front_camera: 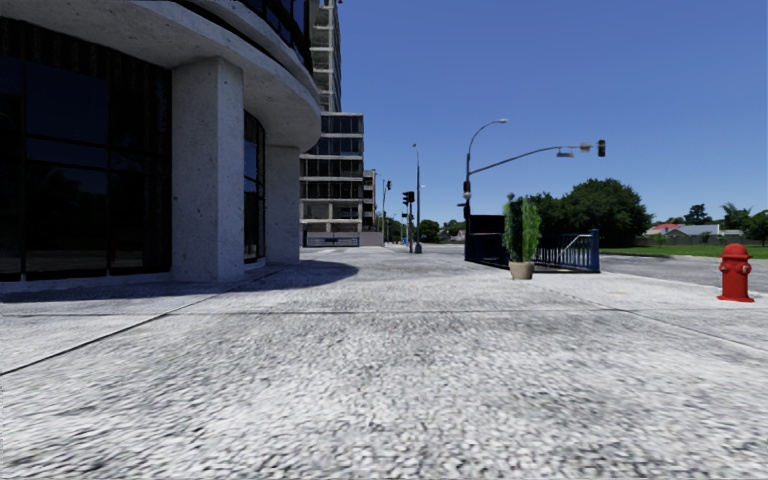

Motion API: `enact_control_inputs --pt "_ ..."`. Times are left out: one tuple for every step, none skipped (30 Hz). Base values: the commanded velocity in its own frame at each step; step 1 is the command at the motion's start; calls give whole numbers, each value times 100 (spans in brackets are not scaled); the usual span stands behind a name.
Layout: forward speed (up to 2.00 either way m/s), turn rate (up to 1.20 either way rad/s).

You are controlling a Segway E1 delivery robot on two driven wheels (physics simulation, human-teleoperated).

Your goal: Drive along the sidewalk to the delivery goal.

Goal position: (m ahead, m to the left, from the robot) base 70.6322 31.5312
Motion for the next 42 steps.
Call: enact_control_inputs --pt "200 0" --pt "200 0" --pt "200 0" --pt "200 0" --pt "200 0" --pt "200 0" --pt "200 0" --pt "200 0" --pt "200 0" --pt "200 0" --pt "200 0" --pt "200 0" --pt "200 0" --pt "200 0" --pt "200 0" --pt "200 0" --pt "200 0" --pt "200 0" --pt "200 0" --pt "200 0" --pt "200 0" --pt "200 0" --pt "200 0" --pt "200 0" --pt "200 0" --pt "200 0" --pt "200 0" --pt "200 0" --pt "200 0" --pt "200 0" --pt "200 0" --pt "200 0" --pt "200 0" --pt "200 0" --pt "200 0" --pt "200 0" --pt "200 0" --pt "200 0" --pt "200 0" --pt "200 0" --pt "200 0" --pt "200 0"
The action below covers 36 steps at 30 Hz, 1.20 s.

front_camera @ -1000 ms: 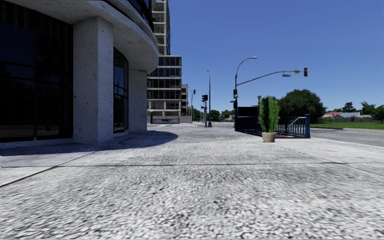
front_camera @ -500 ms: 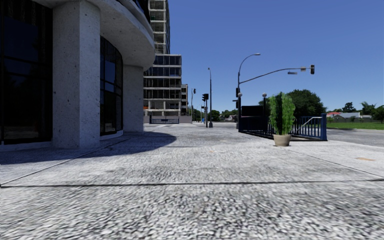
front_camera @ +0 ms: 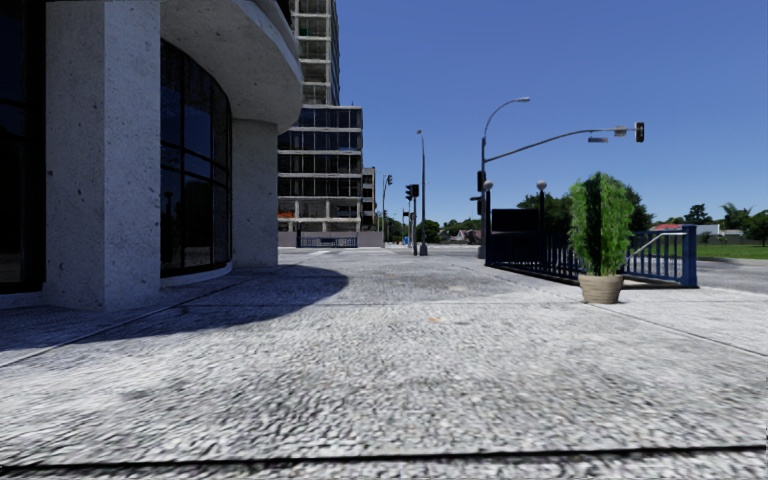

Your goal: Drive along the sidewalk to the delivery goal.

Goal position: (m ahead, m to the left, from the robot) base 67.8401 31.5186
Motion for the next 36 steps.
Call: enact_control_inputs --pt "200 0" --pt "200 0" --pt "200 0" --pt "200 0" --pt "200 0" --pt "200 0" --pt "200 0" --pt "200 0" --pt "200 0" --pt "200 0" --pt "200 0" --pt "200 0" --pt "200 0" --pt "200 0" --pt "200 0" --pt "200 0" --pt "200 0" --pt "200 0" --pt "200 0" --pt "200 0" --pt "200 0" --pt "200 0" --pt "200 0" --pt "200 0" --pt "200 0" --pt "200 0" --pt "200 0" --pt "200 0" --pt "200 0" --pt "200 0" --pt "200 0" --pt "200 0" --pt "200 0" --pt "200 0" --pt "200 0" --pt "200 0"
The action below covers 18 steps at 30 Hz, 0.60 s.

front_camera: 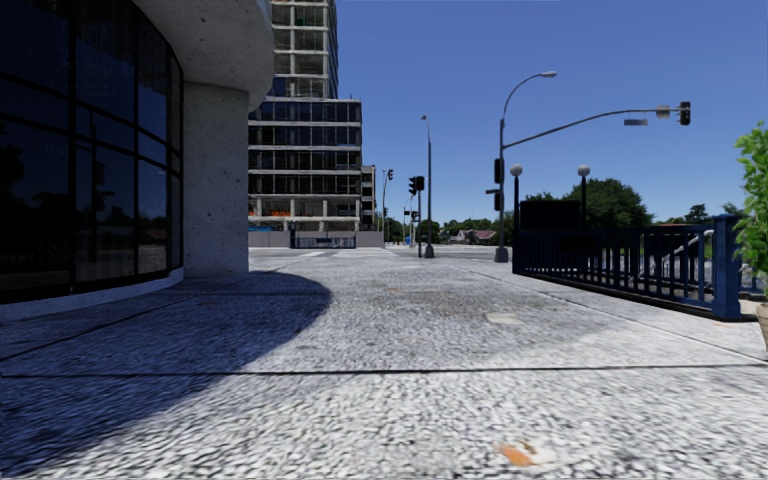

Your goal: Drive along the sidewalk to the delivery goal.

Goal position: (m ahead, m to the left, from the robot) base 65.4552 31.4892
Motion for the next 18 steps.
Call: enact_control_inputs --pt "200 0" --pt "200 0" --pt "200 0" --pt "200 0" --pt "200 0" --pt "200 0" --pt "200 0" --pt "200 0" --pt "200 0" --pt "200 0" --pt "200 0" --pt "200 0" --pt "200 0" --pt "200 0" --pt "200 0" --pt "200 0" --pt "200 0" --pt "200 0"
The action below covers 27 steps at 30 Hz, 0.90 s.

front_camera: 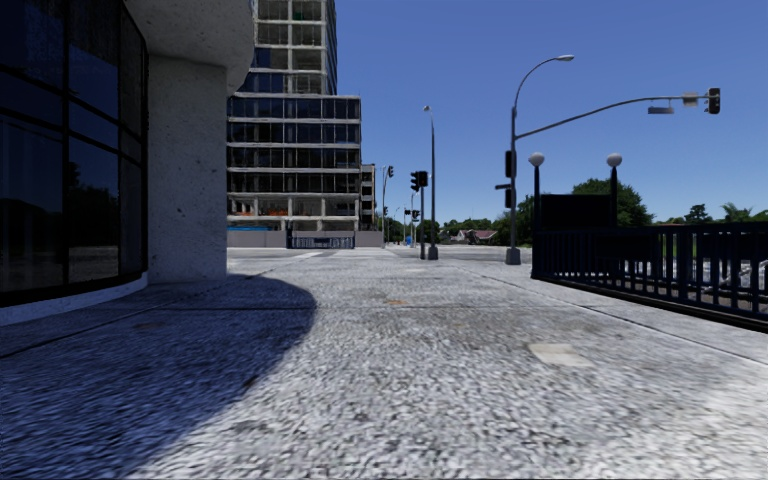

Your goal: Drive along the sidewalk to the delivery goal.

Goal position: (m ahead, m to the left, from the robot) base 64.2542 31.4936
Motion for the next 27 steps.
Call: enact_control_inputs --pt "200 0" --pt "200 0" --pt "200 0" --pt "200 0" --pt "200 0" --pt "200 0" --pt "200 0" --pt "200 0" --pt "200 0" --pt "200 0" --pt "200 0" --pt "200 0" --pt "200 0" --pt "200 0" --pt "200 0" --pt "200 0" --pt "200 0" --pt "200 0" --pt "200 0" --pt "200 0" --pt "200 0" --pt "200 0" --pt "200 0" --pt "200 0" --pt "200 0" --pt "200 0" --pt "200 0"
